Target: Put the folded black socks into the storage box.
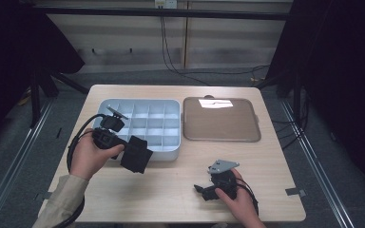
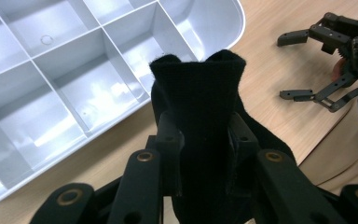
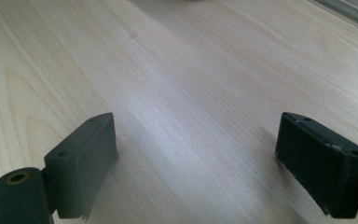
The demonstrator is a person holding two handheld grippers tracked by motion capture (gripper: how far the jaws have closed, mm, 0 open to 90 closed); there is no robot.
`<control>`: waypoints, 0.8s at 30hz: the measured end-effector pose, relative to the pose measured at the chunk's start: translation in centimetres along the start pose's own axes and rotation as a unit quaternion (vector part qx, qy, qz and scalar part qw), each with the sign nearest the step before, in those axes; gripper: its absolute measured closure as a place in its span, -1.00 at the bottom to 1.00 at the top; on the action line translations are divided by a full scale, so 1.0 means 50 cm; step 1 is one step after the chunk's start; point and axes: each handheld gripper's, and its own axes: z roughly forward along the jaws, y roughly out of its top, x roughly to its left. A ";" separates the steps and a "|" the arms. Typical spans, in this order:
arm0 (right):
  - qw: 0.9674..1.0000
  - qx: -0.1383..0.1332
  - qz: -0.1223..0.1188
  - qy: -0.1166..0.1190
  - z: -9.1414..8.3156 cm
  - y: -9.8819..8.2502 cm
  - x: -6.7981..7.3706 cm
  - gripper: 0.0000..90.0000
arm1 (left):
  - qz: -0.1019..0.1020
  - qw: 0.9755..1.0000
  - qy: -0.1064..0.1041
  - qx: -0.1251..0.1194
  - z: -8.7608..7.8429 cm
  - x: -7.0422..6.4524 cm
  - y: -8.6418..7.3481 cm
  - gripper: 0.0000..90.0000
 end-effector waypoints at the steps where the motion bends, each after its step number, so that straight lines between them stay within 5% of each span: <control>1: 1.000 0.000 0.000 0.000 0.000 0.000 0.000 -0.74 | 0.000 1.000 0.003 0.000 -0.002 0.000 0.001 0.60; 24: 1.000 -0.001 0.000 0.000 0.000 0.000 0.000 -0.74 | -0.019 1.000 0.019 0.005 -0.041 0.034 0.011 0.60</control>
